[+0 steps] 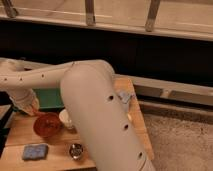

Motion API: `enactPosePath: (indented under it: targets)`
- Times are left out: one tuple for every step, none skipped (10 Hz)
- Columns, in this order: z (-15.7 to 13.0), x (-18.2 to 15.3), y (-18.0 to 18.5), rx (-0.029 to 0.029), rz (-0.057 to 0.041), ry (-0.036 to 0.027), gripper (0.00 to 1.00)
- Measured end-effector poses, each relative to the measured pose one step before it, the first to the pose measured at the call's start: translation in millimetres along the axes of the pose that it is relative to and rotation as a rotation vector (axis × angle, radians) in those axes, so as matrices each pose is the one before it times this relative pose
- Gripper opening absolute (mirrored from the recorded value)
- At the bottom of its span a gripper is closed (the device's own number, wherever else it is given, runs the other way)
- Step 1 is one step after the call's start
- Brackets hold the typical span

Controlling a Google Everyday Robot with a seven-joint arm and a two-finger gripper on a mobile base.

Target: Place pepper in red bowl

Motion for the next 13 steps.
enactPosePath:
  targets:
    - [3.1, 12.28, 3.73, -0.02435, 0.00732, 0.01008, 0.0]
    - [8.45, 12.71, 2.52, -0.03062, 0.00972, 0.01461, 0.0]
    - [12.22, 8.57, 5.68, -0.03112, 0.00298, 0.01898, 0.0]
    - [10.33, 7.47, 5.35, -0.02423, 0.00244, 0.01765, 0.0]
    - [10.06, 10.17, 3.62, -0.02977, 0.00913, 0.017, 0.0]
    - [5.9, 13.91, -2.92, -0.0201, 0.02116, 0.01978, 0.0]
    - [2.01, 7.41, -3.48, -0.01296, 0.02036, 0.00902, 0.02]
    - [0.53, 4.03, -1.66, -0.00554, 0.01675, 0.00481, 0.1]
    - [-0.58, 1.95, -0.06, -0.00218, 0.01362, 0.00269, 0.21]
    - [-0.98, 1.4, -1.5, -0.00047, 0.00663, 0.00292, 0.3]
    - [0.13, -0.29, -1.37, -0.00285, 0.00402, 0.00662, 0.39]
    - [1.17, -2.06, 0.97, -0.00677, -0.00542, 0.00698, 0.5]
    - [1.89, -2.58, 2.11, -0.00736, -0.00799, 0.00893, 0.6]
